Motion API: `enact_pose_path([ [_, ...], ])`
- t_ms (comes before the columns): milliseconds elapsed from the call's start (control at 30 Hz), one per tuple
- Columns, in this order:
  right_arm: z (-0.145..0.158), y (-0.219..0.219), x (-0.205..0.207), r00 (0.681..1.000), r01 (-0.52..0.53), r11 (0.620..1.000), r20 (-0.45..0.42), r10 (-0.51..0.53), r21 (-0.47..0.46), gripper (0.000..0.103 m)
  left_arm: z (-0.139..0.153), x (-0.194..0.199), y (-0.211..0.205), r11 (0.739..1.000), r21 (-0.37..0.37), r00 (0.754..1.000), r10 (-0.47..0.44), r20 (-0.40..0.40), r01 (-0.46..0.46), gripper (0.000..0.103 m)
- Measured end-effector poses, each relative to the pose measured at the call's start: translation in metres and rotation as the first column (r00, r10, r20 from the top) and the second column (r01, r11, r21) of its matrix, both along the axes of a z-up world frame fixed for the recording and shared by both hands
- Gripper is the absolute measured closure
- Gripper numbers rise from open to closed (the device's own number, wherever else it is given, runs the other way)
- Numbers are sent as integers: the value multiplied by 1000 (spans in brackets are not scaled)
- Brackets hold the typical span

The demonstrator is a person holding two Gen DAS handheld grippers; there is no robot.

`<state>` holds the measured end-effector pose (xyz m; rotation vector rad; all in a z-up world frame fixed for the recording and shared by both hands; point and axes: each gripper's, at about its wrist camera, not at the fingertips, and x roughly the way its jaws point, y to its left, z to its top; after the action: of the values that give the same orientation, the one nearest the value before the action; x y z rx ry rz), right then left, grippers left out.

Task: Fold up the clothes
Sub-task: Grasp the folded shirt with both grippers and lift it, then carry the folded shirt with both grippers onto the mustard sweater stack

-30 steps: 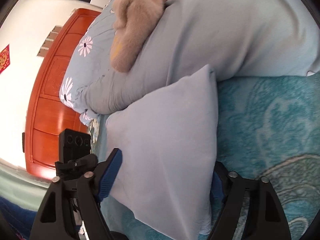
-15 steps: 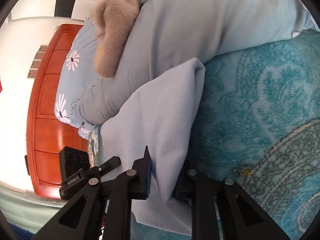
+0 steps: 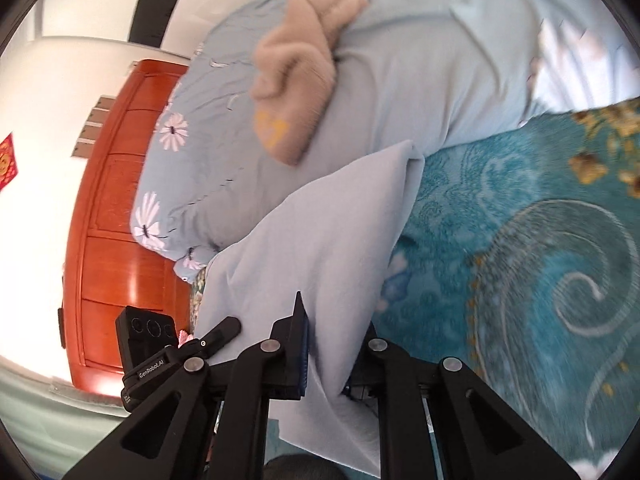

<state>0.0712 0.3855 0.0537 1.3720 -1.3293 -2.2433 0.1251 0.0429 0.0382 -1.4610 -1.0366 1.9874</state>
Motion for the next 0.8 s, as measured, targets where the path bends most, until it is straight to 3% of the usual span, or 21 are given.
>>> enact_pose_path([
  [267,93,15,48,990,32,996,-139,-20,84,90,85,39,17,998,6,989,-53,-141,55,88],
  [400,138,30,68,978,51,989,-206,-22,139,90,130,40,55,997,7,971,-74,-228,78,88],
  [567,195,53,102,951,91,974,-308,-24,207,90,182,54,91,990,-20,931,-138,-339,139,88],
  [800,238,101,156,931,141,953,-364,-35,270,90,235,63,165,966,-64,866,-253,-431,250,88],
])
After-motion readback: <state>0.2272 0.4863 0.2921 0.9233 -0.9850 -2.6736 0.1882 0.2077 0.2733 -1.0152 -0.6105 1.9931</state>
